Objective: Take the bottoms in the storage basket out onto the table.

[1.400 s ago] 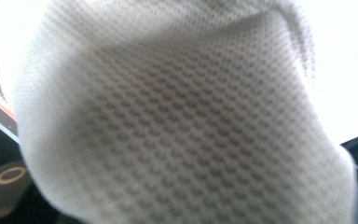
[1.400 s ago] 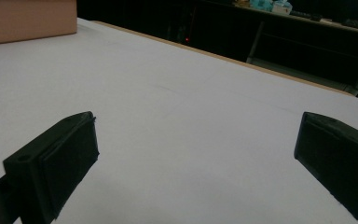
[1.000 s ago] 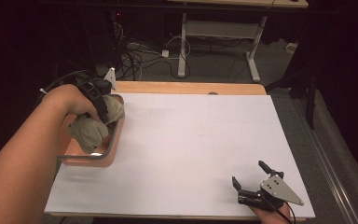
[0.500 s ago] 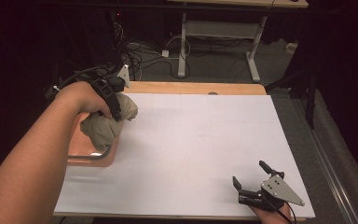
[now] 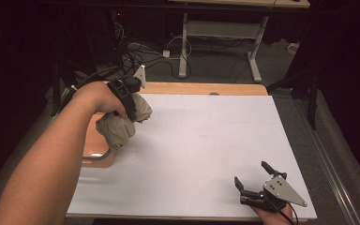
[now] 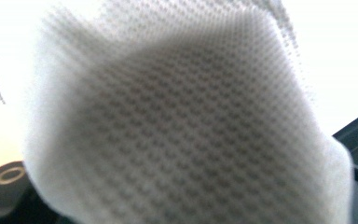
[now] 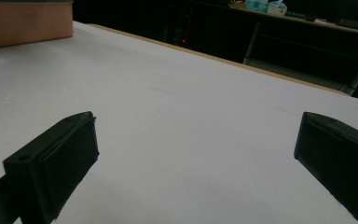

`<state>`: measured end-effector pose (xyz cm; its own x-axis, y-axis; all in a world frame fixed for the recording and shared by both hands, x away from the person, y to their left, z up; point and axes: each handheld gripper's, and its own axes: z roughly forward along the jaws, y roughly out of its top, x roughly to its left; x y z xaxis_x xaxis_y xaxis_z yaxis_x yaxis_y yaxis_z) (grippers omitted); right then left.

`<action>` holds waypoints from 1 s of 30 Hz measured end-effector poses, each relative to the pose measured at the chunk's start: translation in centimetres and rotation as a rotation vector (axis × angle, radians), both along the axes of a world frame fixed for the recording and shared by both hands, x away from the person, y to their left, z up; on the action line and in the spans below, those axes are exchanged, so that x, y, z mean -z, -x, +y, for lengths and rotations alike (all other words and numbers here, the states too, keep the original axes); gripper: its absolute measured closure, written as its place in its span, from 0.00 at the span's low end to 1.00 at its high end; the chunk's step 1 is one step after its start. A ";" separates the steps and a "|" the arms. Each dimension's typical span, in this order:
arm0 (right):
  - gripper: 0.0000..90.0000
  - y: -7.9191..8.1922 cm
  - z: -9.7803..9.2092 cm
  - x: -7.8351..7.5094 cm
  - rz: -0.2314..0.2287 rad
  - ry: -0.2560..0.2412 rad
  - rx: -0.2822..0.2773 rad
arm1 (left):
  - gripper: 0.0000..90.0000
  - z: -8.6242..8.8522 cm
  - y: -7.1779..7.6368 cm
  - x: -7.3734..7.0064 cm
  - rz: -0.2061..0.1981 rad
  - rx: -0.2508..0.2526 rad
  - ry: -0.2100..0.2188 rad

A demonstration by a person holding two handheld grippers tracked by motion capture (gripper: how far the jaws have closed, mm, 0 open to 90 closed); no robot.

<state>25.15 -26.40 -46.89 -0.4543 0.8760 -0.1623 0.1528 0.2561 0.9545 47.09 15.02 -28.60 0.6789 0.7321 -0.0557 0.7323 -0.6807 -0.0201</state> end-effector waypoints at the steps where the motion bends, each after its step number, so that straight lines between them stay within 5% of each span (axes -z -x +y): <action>1: 0.00 0.0 0.0 0.0 0.000 -0.001 0.000 | 0.60 -0.3 0.0 0.0 -0.002 0.003 0.002; 30: 0.00 0.0 -0.1 0.0 -0.003 -0.001 0.002 | 0.60 -5.8 -0.4 1.4 0.004 0.103 0.079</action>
